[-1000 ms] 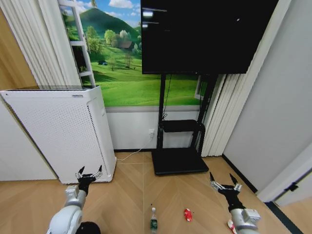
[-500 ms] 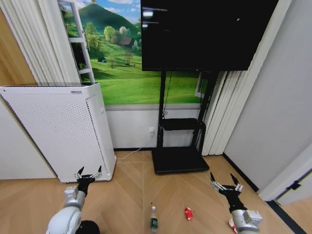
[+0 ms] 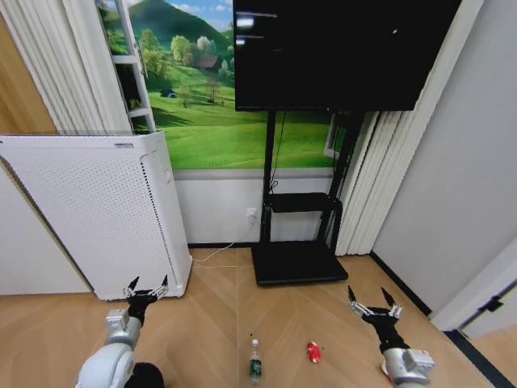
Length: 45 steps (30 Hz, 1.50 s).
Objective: Pick up the trash bin and place the garbage on the floor into it.
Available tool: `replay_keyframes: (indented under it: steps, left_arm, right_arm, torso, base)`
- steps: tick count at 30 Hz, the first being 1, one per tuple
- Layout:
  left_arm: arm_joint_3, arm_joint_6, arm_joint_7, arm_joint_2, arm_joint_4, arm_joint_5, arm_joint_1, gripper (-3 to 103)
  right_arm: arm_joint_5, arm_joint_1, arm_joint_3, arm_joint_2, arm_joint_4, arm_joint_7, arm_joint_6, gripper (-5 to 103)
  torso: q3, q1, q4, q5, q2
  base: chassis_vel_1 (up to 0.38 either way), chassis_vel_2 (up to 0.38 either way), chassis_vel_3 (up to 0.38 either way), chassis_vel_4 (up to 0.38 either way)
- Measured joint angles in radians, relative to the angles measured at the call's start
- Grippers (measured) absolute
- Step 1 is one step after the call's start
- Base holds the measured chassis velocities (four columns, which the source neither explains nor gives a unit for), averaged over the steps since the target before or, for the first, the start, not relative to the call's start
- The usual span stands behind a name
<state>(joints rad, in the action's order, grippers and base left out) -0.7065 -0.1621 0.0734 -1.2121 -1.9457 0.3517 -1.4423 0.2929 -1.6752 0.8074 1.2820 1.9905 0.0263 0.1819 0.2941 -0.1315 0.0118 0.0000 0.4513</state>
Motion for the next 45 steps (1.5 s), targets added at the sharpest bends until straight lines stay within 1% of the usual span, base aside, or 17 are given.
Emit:
replay_keyframes:
  steps: [17,20,32,35,39,42,45]
  left_arm:
    - [0.001,0.0,0.002,-0.002,0.006,0.004,0.005,100]
    - [0.004,0.0,0.002,-0.003,0.01,0.004,0.008,100]
    - [0.007,0.0,0.002,-0.004,0.02,0.002,0.015,100]
    - [0.007,0.0,0.002,-0.003,0.022,0.002,0.016,100]
    - [0.007,0.0,0.002,-0.003,0.023,0.003,0.017,100]
    - [0.007,0.0,0.002,-0.003,0.025,0.004,0.018,100]
    - [0.008,0.0,0.001,-0.004,0.025,0.004,0.018,100]
  right_arm:
    - [-0.003,0.009,-0.005,0.001,-0.016,-0.008,0.003,100]
    - [-0.003,0.011,-0.007,0.002,-0.023,-0.014,0.008,100]
    - [-0.002,0.019,-0.008,-0.002,-0.029,-0.014,0.008,100]
    - [-0.002,0.023,-0.01,-0.001,-0.032,-0.015,0.008,100]
    - [-0.002,0.024,-0.011,0.0,-0.034,-0.015,0.007,100]
    - [-0.003,0.026,-0.013,0.0,-0.035,-0.015,0.007,100]
    - [-0.003,0.026,-0.013,-0.001,-0.037,-0.015,0.007,100]
  torso:
    - [-0.042,0.022,0.0,0.0,-0.064]
    - [-0.056,0.03,0.0,0.0,-0.086]
    - [-0.084,0.044,0.0,0.0,-0.127]
    - [-0.096,0.048,0.0,0.0,-0.144]
    - [-0.104,0.051,0.0,0.0,-0.154]
    - [-0.117,0.056,0.0,0.0,-0.173]
    - [-0.125,0.059,0.0,0.0,-0.184]
  base:
    - [0.0,0.0,0.0,0.0]
    - [0.0,0.0,0.0,0.0]
    - [0.0,0.0,0.0,0.0]
    - [0.0,0.0,0.0,0.0]
    - [0.0,0.0,0.0,0.0]
    - [0.0,0.0,0.0,0.0]
    - [0.0,0.0,0.0,0.0]
